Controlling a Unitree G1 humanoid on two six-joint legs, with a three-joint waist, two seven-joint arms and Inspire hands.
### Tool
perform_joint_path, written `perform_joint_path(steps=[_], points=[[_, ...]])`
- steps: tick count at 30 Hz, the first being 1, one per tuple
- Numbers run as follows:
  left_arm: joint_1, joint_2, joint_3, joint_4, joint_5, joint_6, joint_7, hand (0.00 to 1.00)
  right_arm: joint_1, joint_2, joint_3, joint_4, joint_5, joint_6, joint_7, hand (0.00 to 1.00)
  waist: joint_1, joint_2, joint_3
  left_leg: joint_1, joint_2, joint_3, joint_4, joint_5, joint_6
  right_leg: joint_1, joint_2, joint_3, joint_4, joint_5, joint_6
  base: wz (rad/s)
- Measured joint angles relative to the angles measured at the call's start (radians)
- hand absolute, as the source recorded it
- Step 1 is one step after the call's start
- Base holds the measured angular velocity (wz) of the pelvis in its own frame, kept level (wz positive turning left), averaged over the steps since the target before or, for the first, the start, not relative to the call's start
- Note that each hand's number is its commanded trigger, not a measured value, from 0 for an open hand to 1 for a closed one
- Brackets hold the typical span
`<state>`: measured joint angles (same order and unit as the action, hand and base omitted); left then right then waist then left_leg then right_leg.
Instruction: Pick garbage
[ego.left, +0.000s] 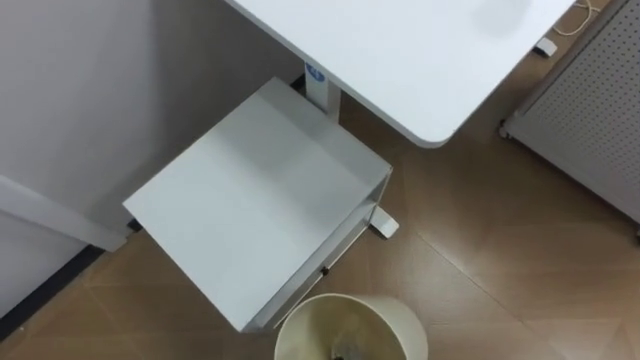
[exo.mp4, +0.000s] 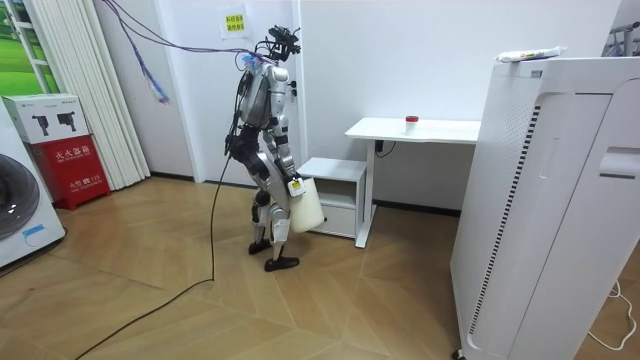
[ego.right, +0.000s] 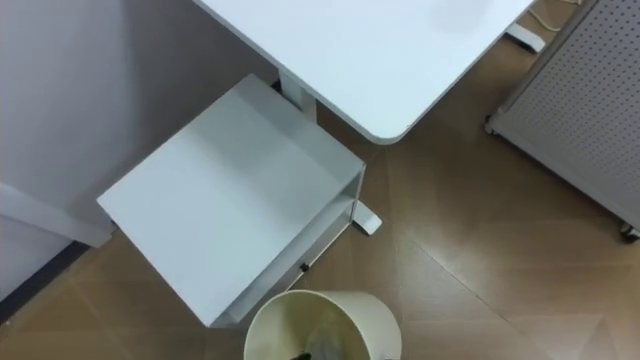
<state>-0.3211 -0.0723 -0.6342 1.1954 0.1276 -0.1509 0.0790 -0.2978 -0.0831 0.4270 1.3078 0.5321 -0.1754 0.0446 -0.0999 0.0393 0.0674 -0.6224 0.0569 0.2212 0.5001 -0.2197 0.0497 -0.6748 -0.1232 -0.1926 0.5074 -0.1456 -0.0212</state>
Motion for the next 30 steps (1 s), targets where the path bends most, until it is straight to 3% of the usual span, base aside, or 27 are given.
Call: perform_joint_path(steps=[8,14,18,23,25,27,30], points=[[0.001,0.0,0.0,-0.04,0.018,0.001,0.0,0.0,-0.001,-0.003,-0.021,-0.002,-0.008,0.002,0.002,1.0,-0.003,0.008,0.0021,0.01,0.0,0.01,-0.016,0.001,0.0,0.002,0.0,0.005,-0.001,-0.001,0.0,-0.02],[0.019,0.018,0.002,-0.117,0.025,-0.004,0.007,0.0,0.011,-0.02,-0.021,-0.001,0.041,0.002,0.014,1.0,-0.003,0.019,0.0054,0.054,-0.003,0.021,-0.025,0.001,0.0,0.037,-0.001,0.015,-0.006,-0.006,0.005,-0.03],[0.038,0.05,0.023,-0.15,0.034,-0.014,0.007,0.0,0.049,-0.04,-0.075,0.002,0.058,-0.002,0.04,1.0,-0.007,0.023,0.0045,0.119,-0.019,0.023,-0.052,0.001,-0.001,0.08,-0.013,0.024,0.005,-0.029,0.01,0.0],[0.061,0.092,0.063,-0.216,0.035,-0.03,0.011,0.0,0.084,-0.055,-0.122,0.007,0.091,0.001,0.038,1.0,-0.011,0.022,0.0041,0.19,-0.02,0.025,-0.063,-0.001,-0.003,0.15,-0.011,0.025,-0.01,-0.035,0.013,-0.01],[0.075,0.105,0.065,-0.255,0.037,-0.048,0.024,0.0,0.105,-0.067,-0.138,-0.001,0.092,0.0,0.042,1.0,-0.012,0.02,0.0018,0.222,-0.023,0.026,-0.078,-0.002,-0.004,0.179,-0.011,0.026,-0.017,-0.036,0.015,0.0],[0.103,0.124,0.081,-0.308,0.042,-0.065,0.029,0.0,0.121,-0.075,-0.166,-0.001,0.09,-0.003,0.049,1.0,-0.037,0.02,-0.0018,0.271,-0.027,0.026,-0.102,-0.002,-0.004,0.224,-0.01,0.026,-0.032,-0.034,0.019,0.0],[0.134,0.135,0.082,-0.363,0.057,-0.07,0.029,0.0,0.164,-0.084,-0.18,0.0,0.095,-0.009,0.054,1.0,-0.053,0.019,-0.0212,0.346,-0.031,0.032,-0.141,-0.001,-0.004,0.292,-0.006,0.028,-0.062,-0.033,0.025,-0.07]])
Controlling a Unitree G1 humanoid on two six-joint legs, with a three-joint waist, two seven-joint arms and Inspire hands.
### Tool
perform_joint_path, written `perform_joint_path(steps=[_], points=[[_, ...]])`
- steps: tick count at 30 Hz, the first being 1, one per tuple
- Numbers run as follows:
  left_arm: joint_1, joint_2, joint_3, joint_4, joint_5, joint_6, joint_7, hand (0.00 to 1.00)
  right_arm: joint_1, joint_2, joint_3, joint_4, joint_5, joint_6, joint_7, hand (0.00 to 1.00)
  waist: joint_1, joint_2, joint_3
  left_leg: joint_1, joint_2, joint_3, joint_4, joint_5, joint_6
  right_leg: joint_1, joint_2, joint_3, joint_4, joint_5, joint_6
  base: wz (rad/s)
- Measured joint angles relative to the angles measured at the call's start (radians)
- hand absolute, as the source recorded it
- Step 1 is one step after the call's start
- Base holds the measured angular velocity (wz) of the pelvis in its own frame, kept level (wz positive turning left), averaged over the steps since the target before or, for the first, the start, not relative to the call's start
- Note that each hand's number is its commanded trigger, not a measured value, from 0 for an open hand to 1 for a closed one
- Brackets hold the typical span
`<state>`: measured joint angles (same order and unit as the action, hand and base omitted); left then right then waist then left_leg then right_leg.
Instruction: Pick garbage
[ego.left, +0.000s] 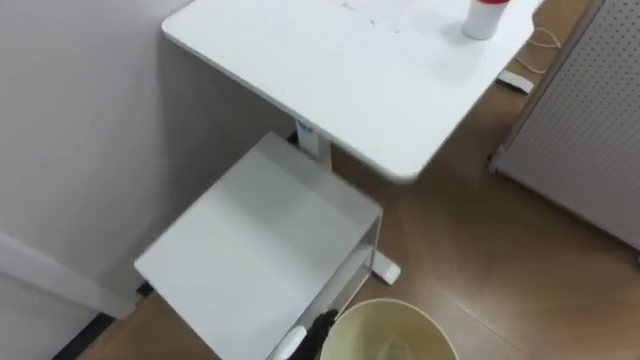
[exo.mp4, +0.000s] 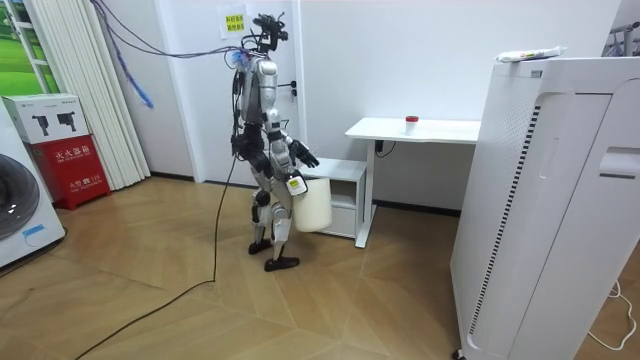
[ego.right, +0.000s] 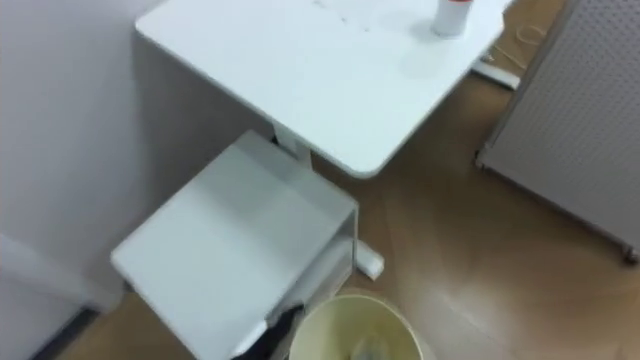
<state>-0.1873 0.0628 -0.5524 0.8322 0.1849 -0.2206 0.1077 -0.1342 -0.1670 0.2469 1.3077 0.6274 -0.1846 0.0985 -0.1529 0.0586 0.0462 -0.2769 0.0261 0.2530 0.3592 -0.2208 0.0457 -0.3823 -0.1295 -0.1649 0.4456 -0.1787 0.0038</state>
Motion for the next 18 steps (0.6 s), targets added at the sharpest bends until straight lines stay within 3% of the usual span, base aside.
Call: perform_joint_path(steps=[1,3,7,10,12,18], points=[[0.007,0.01,0.003,-0.019,0.006,-0.001,0.0,0.0,0.009,-0.001,-0.007,-0.001,0.0,0.0,0.0,1.0,0.0,-0.003,-0.0034,0.016,-0.001,0.007,-0.009,0.0,-0.001,0.01,0.001,0.003,-0.003,0.0,0.001,-0.22],[0.044,0.036,0.009,-0.12,0.008,-0.011,0.0,0.0,0.045,-0.001,-0.027,-0.024,0.0,-0.003,0.004,1.0,-0.007,-0.012,-0.0212,0.066,-0.002,0.023,-0.036,0.001,-0.001,0.045,0.009,0.025,-0.017,0.001,0.005,-0.27],[0.061,0.054,0.075,-0.247,0.03,-0.035,0.004,0.0,0.077,-0.001,-0.075,-0.02,0.001,-0.004,0.014,1.0,-0.007,-0.029,-0.0229,0.134,-0.003,0.047,-0.057,-0.001,-0.002,0.098,0.018,0.036,-0.034,0.002,0.01,-0.22],[0.074,0.075,0.122,-0.293,0.025,-0.057,0.021,0.0,0.081,0.001,-0.075,-0.021,-0.001,0.005,0.013,1.0,-0.002,-0.042,-0.0259,0.185,0.011,0.088,-0.058,-0.021,-0.008,0.127,0.039,0.058,-0.044,0.007,0.012,-0.48],[0.095,0.082,0.159,-0.312,0.024,-0.058,0.037,0.0,0.08,0.003,-0.073,-0.02,-0.024,0.006,0.014,1.0,0.023,-0.05,-0.0294,0.226,0.028,0.145,-0.07,-0.034,-0.016,0.144,0.04,0.023,-0.052,0.021,0.004,-0.78],[0.119,0.085,0.195,-0.366,0.025,-0.062,0.067,0.0,0.095,0.007,-0.073,-0.022,-0.022,0.01,0.015,1.0,0.021,-0.062,-0.0321,0.271,0.04,0.183,-0.074,-0.047,-0.029,0.156,0.047,-0.001,-0.053,0.024,-0.003,-0.32]])
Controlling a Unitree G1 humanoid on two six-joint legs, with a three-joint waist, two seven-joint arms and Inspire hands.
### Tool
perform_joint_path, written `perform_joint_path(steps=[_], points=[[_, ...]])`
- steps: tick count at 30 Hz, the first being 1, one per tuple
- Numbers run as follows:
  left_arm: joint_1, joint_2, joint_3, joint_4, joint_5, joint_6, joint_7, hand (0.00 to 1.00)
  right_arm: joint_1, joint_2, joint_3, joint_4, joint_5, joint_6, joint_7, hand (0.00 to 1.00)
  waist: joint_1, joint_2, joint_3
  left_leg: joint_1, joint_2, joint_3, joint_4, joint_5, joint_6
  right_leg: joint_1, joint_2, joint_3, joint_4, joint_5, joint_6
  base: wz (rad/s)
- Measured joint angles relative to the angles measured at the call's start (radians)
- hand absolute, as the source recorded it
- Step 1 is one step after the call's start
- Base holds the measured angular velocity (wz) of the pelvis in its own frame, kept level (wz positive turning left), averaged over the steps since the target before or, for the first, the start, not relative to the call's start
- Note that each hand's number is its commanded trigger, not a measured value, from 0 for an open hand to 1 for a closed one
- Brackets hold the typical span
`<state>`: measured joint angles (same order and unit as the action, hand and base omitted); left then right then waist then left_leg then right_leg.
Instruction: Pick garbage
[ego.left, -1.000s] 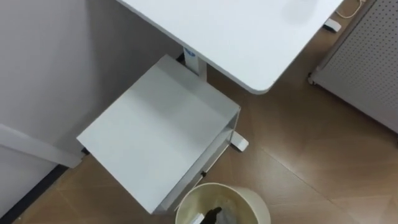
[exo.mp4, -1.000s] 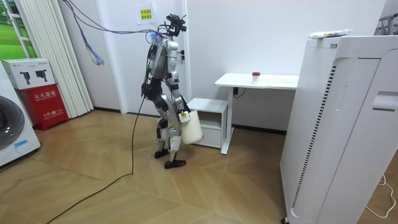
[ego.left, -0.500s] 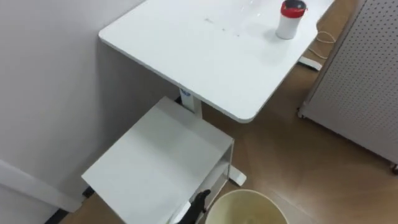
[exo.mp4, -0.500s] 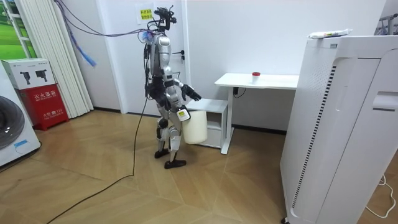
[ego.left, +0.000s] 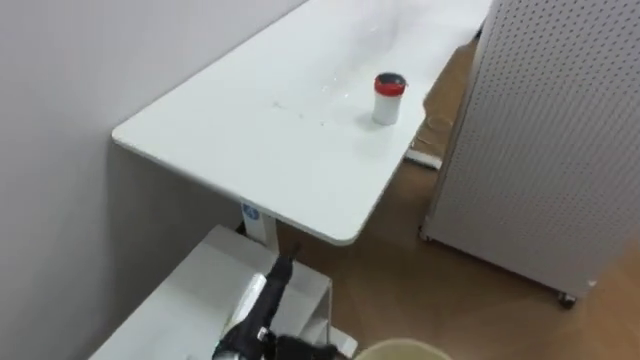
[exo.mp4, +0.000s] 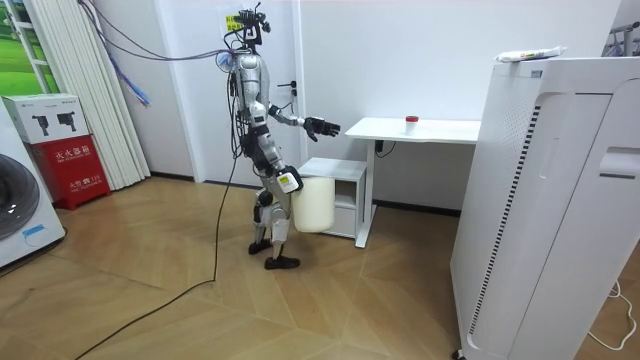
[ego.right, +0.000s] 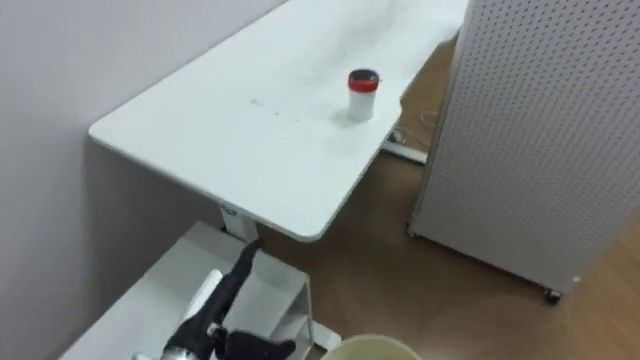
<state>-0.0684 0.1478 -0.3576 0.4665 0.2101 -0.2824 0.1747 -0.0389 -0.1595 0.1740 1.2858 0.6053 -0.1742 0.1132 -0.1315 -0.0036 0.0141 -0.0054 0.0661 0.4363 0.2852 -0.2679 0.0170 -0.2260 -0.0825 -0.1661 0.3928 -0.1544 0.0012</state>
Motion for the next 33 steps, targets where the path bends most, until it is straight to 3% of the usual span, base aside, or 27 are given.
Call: perform_joint_path(steps=[7,12,15,19,20,21,22,24,25,27,28,29,30,31,32,33], points=[[0.0,0.007,0.004,-0.019,-0.001,-0.019,0.059,0.0,0.006,0.007,-0.001,-0.004,-0.003,0.0,-0.001,1.0,-0.004,-0.014,0.0018,0.035,0.021,0.025,-0.007,-0.012,-0.02,0.023,0.022,-0.006,-0.016,-0.001,-0.013,-0.18],[0.0,0.034,0.011,-0.073,-0.014,-0.019,0.062,0.0,0.012,0.002,-0.002,-0.041,-0.042,0.0,-0.002,1.0,0.003,-0.023,0.0043,0.036,0.071,0.025,0.078,-0.043,-0.047,0.038,0.044,-0.043,-0.006,-0.021,-0.042,-0.21],[0.007,0.035,0.039,-0.078,-0.078,-0.021,0.089,0.0,0.013,-0.002,0.001,-0.069,-0.056,-0.001,0.0,1.0,0.005,-0.021,0.005,0.051,0.095,0.021,0.153,-0.044,-0.048,0.064,0.049,-0.061,0.003,-0.036,-0.063,-0.54],[0.013,0.03,0.06,-0.078,-0.083,-0.025,0.114,0.0,0.032,-0.002,0.0,-0.069,-0.095,0.001,0.009,1.0,0.002,-0.019,0.0061,0.031,0.132,-0.057,0.317,-0.035,-0.06,0.107,0.08,-0.037,0.021,-0.074,-0.09,-0.34],[0.015,0.026,0.064,-0.073,-0.085,-0.028,0.127,0.0,0.038,-0.005,0.001,-0.068,-0.094,0.001,0.008,1.0,0.005,-0.017,0.007,0.006,0.149,-0.091,0.404,-0.015,-0.058,0.125,0.095,-0.018,0.029,-0.084,-0.1,-0.48],[0.025,0.024,0.07,-0.074,-0.088,-0.031,0.131,0.0,0.043,-0.005,0.001,-0.068,-0.094,0.001,0.009,1.0,0.019,-0.02,0.0106,-0.026,0.148,-0.132,0.467,0.002,-0.047,0.141,0.106,0.015,0.033,-0.09,-0.108,-0.52],[0.029,0.022,0.07,-0.074,-0.089,-0.031,0.133,0.0,0.046,-0.007,0.001,-0.068,-0.095,0.001,0.009,1.0,0.025,-0.02,0.0078,-0.042,0.141,-0.148,0.473,-0.004,-0.046,0.142,0.109,0.028,0.035,-0.092,-0.111,-0.54],[0.029,0.017,0.069,-0.073,-0.096,-0.036,0.147,0.0,0.044,-0.016,0.001,-0.068,-0.099,0.002,0.005,1.0,0.052,-0.021,0.0077,-0.133,0.089,-0.205,0.447,-0.03,-0.029,0.143,0.119,0.081,0.039,-0.097,-0.119,-0.69],[0.03,0.017,0.069,-0.073,-0.101,-0.036,0.151,0.0,0.044,-0.015,0.002,-0.067,-0.1,0.002,0.002,1.0,0.061,-0.022,0.0083,-0.155,0.073,-0.213,0.426,-0.03,-0.029,0.144,0.12,0.095,0.038,-0.097,-0.119,-0.77],[0.03,0.018,0.07,-0.073,-0.11,-0.039,0.168,0.0,0.046,-0.014,0.002,-0.067,-0.101,0.005,-0.012,1.0,0.081,-0.022,0.0077,-0.244,0.02,-0.269,0.289,-0.006,-0.043,0.154,0.126,0.131,0.038,-0.108,-0.121,-0.57],[0.033,0.018,0.07,-0.073,-0.117,-0.039,0.168,0.0,0.047,-0.014,0.002,-0.067,-0.1,0.009,-0.018,1.0,0.087,-0.022,0.0076,-0.259,0.005,-0.28,0.244,0.013,-0.043,0.159,0.127,0.142,0.04,-0.115,-0.121,-0.49],[0.044,0.018,0.071,-0.073,-0.121,-0.042,0.167,0.0,0.049,-0.016,0.002,-0.067,-0.1,0.019,-0.028,1.0,0.095,-0.021,0.0078,-0.277,-0.008,-0.294,0.151,0.064,-0.039,0.174,0.131,0.163,0.041,-0.129,-0.117,-0.55],[0.057,0.019,0.071,-0.073,-0.12,-0.042,0.167,0.0,0.057,-0.015,0.005,-0.067,-0.1,0.023,-0.033,1.0,0.104,-0.022,0.0066,-0.286,-0.02,-0.311,0.081,0.143,-0.031,0.185,0.133,0.181,0.047,-0.149,-0.114,-0.52],[0.064,0.019,0.072,-0.074,-0.119,-0.043,0.167,0.0,0.062,-0.016,0.01,-0.068,-0.1,0.024,-0.035,1.0,0.11,-0.024,0.0029,-0.285,-0.027,-0.32,0.057,0.176,-0.031,0.186,0.133,0.191,0.058,-0.16,-0.106,-0.38],[0.07,0.021,0.077,-0.079,-0.116,-0.044,0.167,0.0,0.066,-0.017,0.009,-0.069,-0.1,0.026,-0.036,1.0,0.106,-0.016,-0.0107,-0.276,-0.037,-0.327,0.051,0.22,-0.019,0.182,0.129,0.191,0.078,-0.184,-0.094,-0.24],[0.07,0.022,0.09,-0.084,-0.109,-0.044,0.168,0.0,0.073,-0.019,0.005,-0.077,-0.102,0.026,-0.035,1.0,0.105,-0.024,-0.0137,-0.274,-0.043,-0.323,0.055,0.243,-0.001,0.181,0.116,0.162,0.078,-0.197,-0.082,-0.25]])
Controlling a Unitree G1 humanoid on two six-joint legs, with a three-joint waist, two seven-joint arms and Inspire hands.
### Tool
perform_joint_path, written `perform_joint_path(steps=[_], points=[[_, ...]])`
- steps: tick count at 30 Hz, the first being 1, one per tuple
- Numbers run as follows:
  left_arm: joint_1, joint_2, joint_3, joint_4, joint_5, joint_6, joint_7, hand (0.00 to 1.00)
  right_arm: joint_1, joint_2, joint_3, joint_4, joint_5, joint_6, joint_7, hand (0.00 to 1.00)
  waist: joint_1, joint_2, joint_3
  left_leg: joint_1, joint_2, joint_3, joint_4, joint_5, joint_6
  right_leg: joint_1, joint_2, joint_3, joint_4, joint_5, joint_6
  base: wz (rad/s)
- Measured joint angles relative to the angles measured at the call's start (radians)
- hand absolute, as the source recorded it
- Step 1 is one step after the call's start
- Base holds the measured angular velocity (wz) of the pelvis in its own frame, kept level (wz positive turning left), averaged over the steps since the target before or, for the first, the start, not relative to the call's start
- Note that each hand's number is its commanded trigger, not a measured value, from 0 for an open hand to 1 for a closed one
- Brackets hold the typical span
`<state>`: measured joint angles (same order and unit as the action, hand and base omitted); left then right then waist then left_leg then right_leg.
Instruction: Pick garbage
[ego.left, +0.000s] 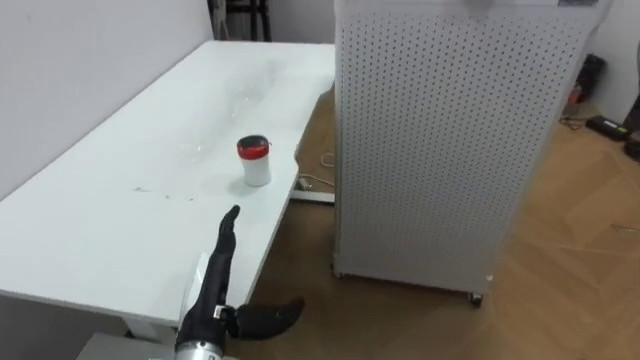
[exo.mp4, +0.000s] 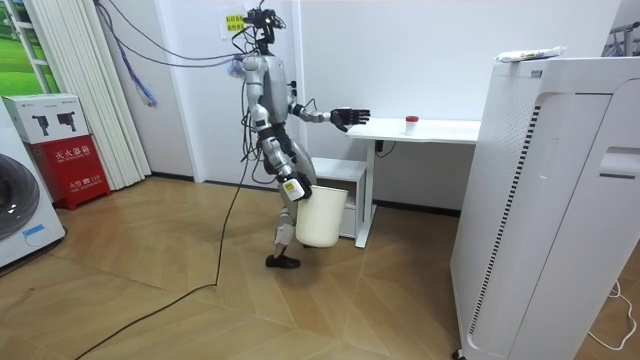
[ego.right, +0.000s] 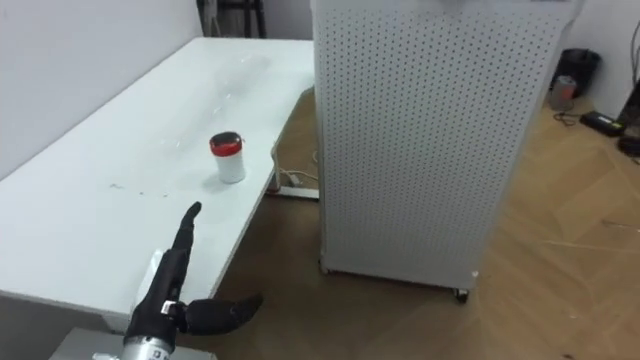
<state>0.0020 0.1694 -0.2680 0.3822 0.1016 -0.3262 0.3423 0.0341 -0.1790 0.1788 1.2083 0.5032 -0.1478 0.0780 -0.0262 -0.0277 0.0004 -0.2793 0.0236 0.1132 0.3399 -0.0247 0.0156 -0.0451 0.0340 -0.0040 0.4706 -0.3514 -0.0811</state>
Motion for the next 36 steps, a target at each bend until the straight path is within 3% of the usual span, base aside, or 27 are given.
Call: perform_joint_path(steps=[1,2,6,8,10,12,13,14,16,17,18,19,21,22,23,24,25,27,28,29,31,36], points=[[0.002,0.001,0.008,-0.004,0.001,-0.001,0.0,0.0,0.006,-0.002,-0.002,-0.007,0.0,0.0,0.001,1.0,0.008,-0.002,0.0015,0.001,-0.001,0.005,0.008,0.015,0.013,0.001,-0.008,-0.02,-0.004,-0.003,0.004,-0.37],[0.009,0.003,0.029,-0.009,0.0,-0.002,0.003,0.0,0.008,-0.001,-0.003,-0.009,0.001,-0.002,0.004,1.0,0.016,-0.008,0.0009,0.003,0.0,0.015,0.026,0.001,0.013,0.01,-0.025,-0.049,-0.023,-0.003,0.007,-0.31],[0.013,0.012,0.067,-0.01,-0.012,-0.003,0.003,0.0,0.003,-0.009,0.001,-0.01,-0.001,-0.004,-0.004,1.0,0.012,-0.002,0.0078,-0.017,0.008,0.022,0.14,-0.075,0.014,0.06,-0.037,-0.031,-0.061,-0.017,0.015,-0.15],[0.012,0.012,0.082,-0.015,-0.012,-0.002,0.003,0.0,0.002,-0.009,0.007,-0.011,-0.008,-0.004,-0.006,1.0,0.007,-0.001,0.0096,-0.016,0.004,0.021,0.16,-0.096,0.015,0.077,-0.043,-0.035,-0.072,-0.026,0.016,-0.01],[0.011,0.012,0.091,-0.024,-0.011,-0.003,0.003,0.0,0.002,-0.009,0.009,-0.012,-0.005,-0.004,-0.006,1.0,0.008,-0.005,0.0124,-0.016,-0.006,0.024,0.179,-0.116,0.021,0.082,-0.055,-0.033,-0.057,-0.049,0.02,0.03],[0.009,0.01,0.093,-0.028,-0.01,-0.004,0.002,0.0,0.0,-0.011,0.036,-0.012,-0.004,-0.003,-0.012,1.0,0.027,-0.012,0.0162,-0.021,-0.031,0.028,0.189,-0.146,0.026,0.095,-0.073,-0.025,-0.039,-0.075,0.028,0.0],[0.006,0.007,0.093,-0.028,-0.008,-0.005,0.002,0.0,0.0,-0.012,0.035,-0.012,-0.008,-0.003,-0.014,1.0,0.032,-0.013,0.0158,-0.021,-0.038,0.027,0.189,-0.155,0.03,0.094,-0.079,-0.025,-0.032,-0.082,0.031,0.15],[0.006,0.004,0.093,-0.028,-0.01,-0.012,0.002,0.0,-0.006,-0.013,0.034,-0.012,-0.016,-0.002,-0.016,1.0,0.035,-0.012,0.0089,-0.012,-0.05,0.024,0.176,-0.172,0.033,0.092,-0.094,-0.026,-0.011,-0.099,0.039,0.19],[0.006,0.005,0.093,-0.029,-0.011,-0.022,0.005,0.0,-0.022,-0.015,0.037,-0.019,-0.03,-0.002,-0.022,1.0,0.038,-0.023,0.012,0.004,-0.073,0.032,0.179,-0.188,0.044,0.043,-0.123,-0.023,0.105,-0.11,0.058,0.14],[0.006,0.006,0.093,-0.028,-0.011,-0.023,0.006,0.0,-0.028,-0.015,0.045,-0.033,-0.033,-0.002,-0.025,1.0,0.047,-0.023,0.0125,0.007,-0.075,0.042,0.199,-0.198,0.057,-0.004,-0.137,-0.03,0.217,-0.09,0.092,0.08],[0.007,0.006,0.093,-0.028,-0.011,-0.023,0.007,0.0,-0.033,-0.013,0.052,-0.04,-0.032,-0.003,-0.035,1.0,0.056,-0.023,0.0123,0.018,-0.073,0.044,0.218,-0.211,0.064,-0.029,-0.145,-0.041,0.304,-0.053,0.113,0.1],[0.007,0.006,0.093,-0.028,-0.011,-0.024,0.01,0.0,-0.035,-0.014,0.06,-0.04,-0.031,-0.003,-0.036,1.0,0.059,-0.023,0.0132,0.028,-0.073,0.044,0.223,-0.219,0.067,-0.035,-0.152,-0.057,0.336,-0.034,0.118,0.17],[0.007,0.007,0.093,-0.028,-0.011,-0.032,0.048,0.0,-0.046,-0.017,0.065,-0.041,-0.028,-0.004,-0.037,1.0,0.064,-0.015,0.0153,0.069,-0.071,0.027,0.205,-0.253,0.071,-0.053,-0.167,-0.101,0.42,0.042,0.135,0.14],[0.006,0.007,0.093,-0.028,-0.009,-0.033,0.059,0.0,-0.051,-0.019,0.065,-0.041,-0.028,-0.004,-0.037,1.0,0.066,-0.007,0.0158,0.078,-0.07,0.012,0.194,-0.267,0.064,-0.064,-0.167,-0.112,0.442,0.065,0.142,0.12],[0.006,0.009,0.087,-0.028,-0.009,-0.034,0.074,0.0,-0.058,-0.02,0.066,-0.045,-0.031,-0.004,-0.039,1.0,0.063,0.006,0.0199,0.082,-0.071,-0.018,0.188,-0.275,0.067,-0.08,-0.168,-0.125,0.45,0.059,0.15,0.06],[0.006,0.01,0.088,-0.028,-0.008,-0.035,0.088,0.0,-0.068,-0.021,0.071,-0.046,-0.03,-0.004,-0.039,1.0,0.068,0.013,0.0212,0.083,-0.069,-0.026,0.172,-0.273,0.066,-0.121,-0.171,-0.126,0.442,0.011,0.142,0.09],[0.006,0.011,0.088,-0.028,-0.008,-0.035,0.091,0.0,-0.071,-0.021,0.072,-0.046,-0.029,-0.004,-0.038,1.0,0.065,0.018,0.0236,0.082,-0.066,-0.033,0.168,-0.273,0.065,-0.143,-0.171,-0.128,0.424,-0.01,0.138,0.1],[0.006,0.009,0.085,-0.02,-0.012,-0.038,0.092,0.0,-0.062,-0.02,0.074,-0.045,-0.029,-0.004,-0.032,1.0,0.061,0.018,0.0247,0.106,-0.063,-0.047,0.135,-0.267,0.057,-0.202,-0.173,-0.102,0.243,-0.024,0.135,0.22],[0.006,0.009,0.085,-0.016,-0.012,-0.038,0.093,0.0,-0.062,-0.02,0.075,-0.045,-0.03,-0.004,-0.032,1.0,0.059,0.017,0.0253,0.114,-0.062,-0.05,0.13,-0.267,0.055,-0.205,-0.176,-0.098,0.17,-0.012,0.132,0.26],[0.006,0.006,0.085,-0.008,-0.01,-0.04,0.094,0.0,-0.063,-0.019,0.073,-0.045,-0.032,-0.005,-0.034,1.0,0.05,0.018,0.0236,0.123,-0.06,-0.066,0.13,-0.273,0.042,-0.207,-0.185,-0.112,0.086,0.092,0.12,0.4],[0.006,0.007,0.08,-0.006,-0.01,-0.042,0.094,0.0,-0.064,-0.017,0.071,-0.042,-0.043,-0.005,-0.044,1.0,0.036,0.023,0.0136,0.135,-0.049,-0.097,0.113,-0.265,0.021,-0.169,-0.165,-0.14,0.033,0.1,0.11,0.31],[0.004,0.008,0.078,-0.005,-0.011,-0.044,0.098,0.0,-0.073,-0.016,0.085,-0.044,-0.043,-0.006,-0.003,1.0,0.037,-0.003,0.019,0.199,-0.005,-0.095,0.03,-0.248,-0.01,-0.089,-0.104,-0.16,-0.075,0.123,0.078,-0.02]])
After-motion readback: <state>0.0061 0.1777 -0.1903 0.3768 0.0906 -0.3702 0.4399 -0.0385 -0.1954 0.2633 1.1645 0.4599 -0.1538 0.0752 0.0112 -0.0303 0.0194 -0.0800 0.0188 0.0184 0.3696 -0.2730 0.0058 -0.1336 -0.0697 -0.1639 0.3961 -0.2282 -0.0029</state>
